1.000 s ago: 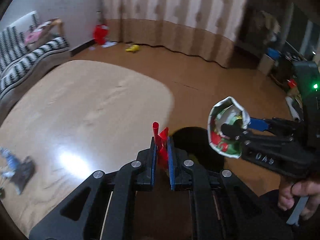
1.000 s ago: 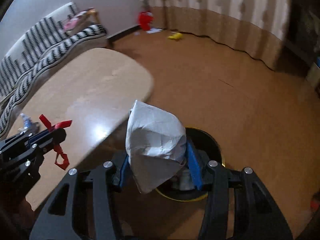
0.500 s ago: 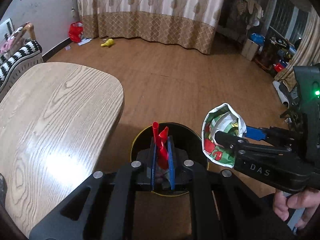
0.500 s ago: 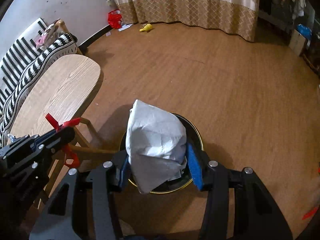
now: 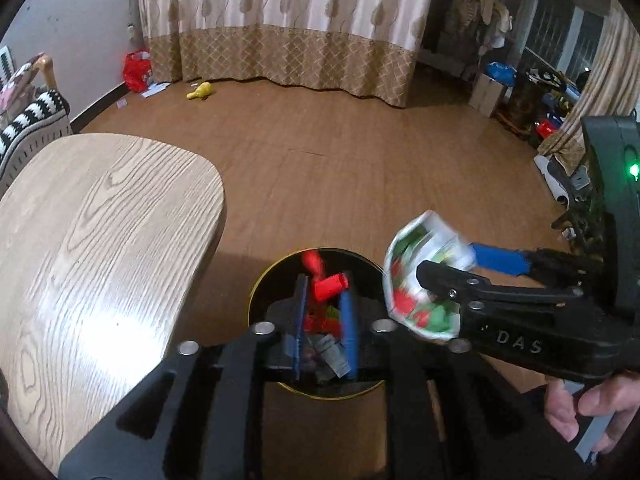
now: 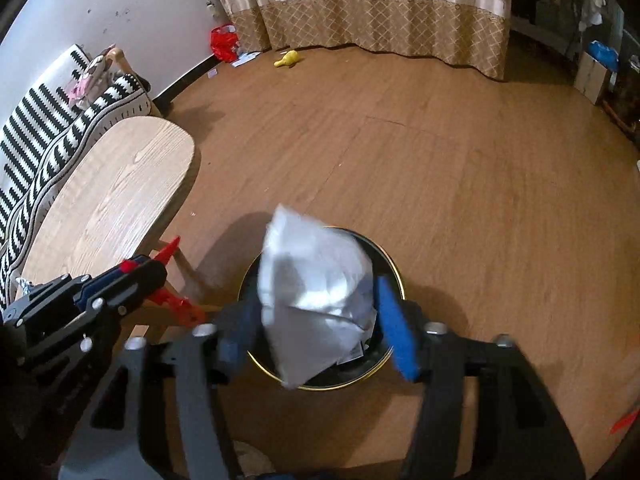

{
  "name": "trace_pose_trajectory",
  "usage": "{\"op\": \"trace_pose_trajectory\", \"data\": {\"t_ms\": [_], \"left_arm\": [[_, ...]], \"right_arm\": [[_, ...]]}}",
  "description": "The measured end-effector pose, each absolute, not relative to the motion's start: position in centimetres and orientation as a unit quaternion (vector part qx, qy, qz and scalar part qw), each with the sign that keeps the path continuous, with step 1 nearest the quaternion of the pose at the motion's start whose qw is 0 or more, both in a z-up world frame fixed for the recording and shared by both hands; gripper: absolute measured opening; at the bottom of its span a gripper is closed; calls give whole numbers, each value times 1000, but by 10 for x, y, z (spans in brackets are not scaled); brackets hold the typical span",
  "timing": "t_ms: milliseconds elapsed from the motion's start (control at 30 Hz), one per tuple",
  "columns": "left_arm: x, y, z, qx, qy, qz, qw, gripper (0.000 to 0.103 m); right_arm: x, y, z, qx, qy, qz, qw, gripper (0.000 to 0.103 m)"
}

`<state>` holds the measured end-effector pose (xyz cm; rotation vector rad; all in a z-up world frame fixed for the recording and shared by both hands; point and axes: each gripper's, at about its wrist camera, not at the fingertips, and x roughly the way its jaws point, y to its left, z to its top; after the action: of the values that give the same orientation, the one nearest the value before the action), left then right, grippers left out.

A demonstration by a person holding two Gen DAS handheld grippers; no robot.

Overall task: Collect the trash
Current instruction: 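Carry the tissue and red piece over the bin and open both tools, then move both open tools back over the remaining wrappers on the table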

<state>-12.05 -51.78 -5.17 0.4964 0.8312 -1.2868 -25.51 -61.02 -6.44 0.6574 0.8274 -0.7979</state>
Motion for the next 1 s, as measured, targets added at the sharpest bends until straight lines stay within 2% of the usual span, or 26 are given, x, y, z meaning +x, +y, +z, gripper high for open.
{"op": "trace_pose_trajectory", "data": {"t_ms": [33, 67, 300, 467, 533, 767, 1000], "left_arm": [[-121, -517, -52, 223, 370, -574, 695, 60], [-120, -515, -51, 222, 364, -570, 703, 74], [-113, -506, -44, 217, 363, -563, 710, 76], [-98, -476, -23, 204, 353, -538, 737, 88], [-87, -453, -12, 203, 345, -517, 757, 89], [-13, -339, 19, 152, 363, -401, 827, 91], [68, -171, 23, 60, 391, -233, 888, 91]], "right_arm": [[-257, -610, -65, 306, 383, -372, 788, 65], [-258, -610, -65, 308, 383, -376, 786, 65], [-263, -611, -65, 314, 375, -384, 783, 67], [-246, -601, -56, 310, 372, -360, 798, 68], [-227, -590, -44, 299, 367, -338, 813, 69], [-116, -512, -11, 235, 373, -228, 868, 71], [7, -372, 0, 148, 399, -79, 902, 71]]}}
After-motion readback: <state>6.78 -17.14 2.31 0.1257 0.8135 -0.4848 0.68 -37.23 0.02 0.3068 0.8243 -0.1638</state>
